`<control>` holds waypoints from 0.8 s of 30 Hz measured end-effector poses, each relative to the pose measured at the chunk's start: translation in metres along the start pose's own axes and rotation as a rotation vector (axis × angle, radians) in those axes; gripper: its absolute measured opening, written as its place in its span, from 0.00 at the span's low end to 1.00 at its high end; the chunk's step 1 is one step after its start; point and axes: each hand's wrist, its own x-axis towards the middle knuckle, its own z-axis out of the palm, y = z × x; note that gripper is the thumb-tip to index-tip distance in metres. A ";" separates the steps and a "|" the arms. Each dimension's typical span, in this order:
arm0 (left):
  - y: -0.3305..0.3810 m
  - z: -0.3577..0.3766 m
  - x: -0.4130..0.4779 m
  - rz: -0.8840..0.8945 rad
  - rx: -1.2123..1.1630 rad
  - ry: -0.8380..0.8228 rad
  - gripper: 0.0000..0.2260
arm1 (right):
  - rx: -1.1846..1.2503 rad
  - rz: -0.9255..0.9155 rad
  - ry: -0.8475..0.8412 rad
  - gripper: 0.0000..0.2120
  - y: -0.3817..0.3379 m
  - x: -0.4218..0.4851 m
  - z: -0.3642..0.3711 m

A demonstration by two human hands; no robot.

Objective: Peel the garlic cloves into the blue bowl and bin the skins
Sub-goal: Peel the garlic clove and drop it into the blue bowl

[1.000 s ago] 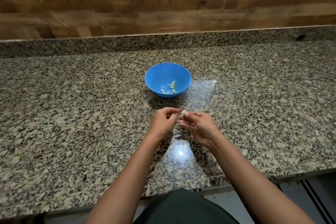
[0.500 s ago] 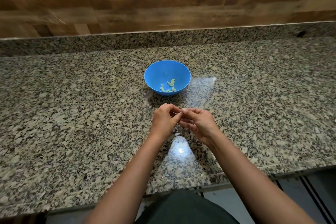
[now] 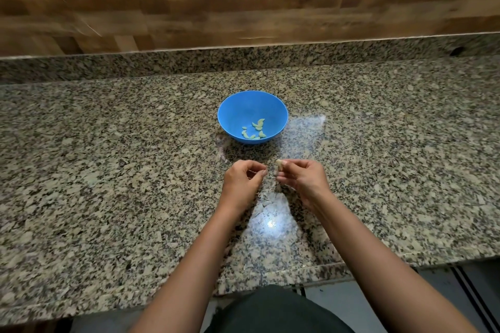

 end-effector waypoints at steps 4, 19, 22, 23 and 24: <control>0.000 0.003 0.005 -0.054 -0.063 -0.035 0.09 | 0.023 0.012 -0.056 0.03 -0.003 0.002 0.002; 0.012 0.009 0.017 -0.285 -0.643 -0.057 0.02 | 0.004 -0.057 -0.122 0.12 -0.004 -0.003 0.004; 0.015 0.010 0.016 -0.274 -0.630 -0.047 0.02 | -0.064 -0.121 -0.096 0.15 -0.002 0.000 0.005; 0.016 0.011 0.015 -0.273 -0.634 -0.042 0.02 | -0.084 -0.137 -0.085 0.15 -0.001 0.001 0.006; 0.017 0.011 0.015 -0.275 -0.641 -0.038 0.02 | -0.100 -0.148 -0.078 0.15 -0.001 0.001 0.006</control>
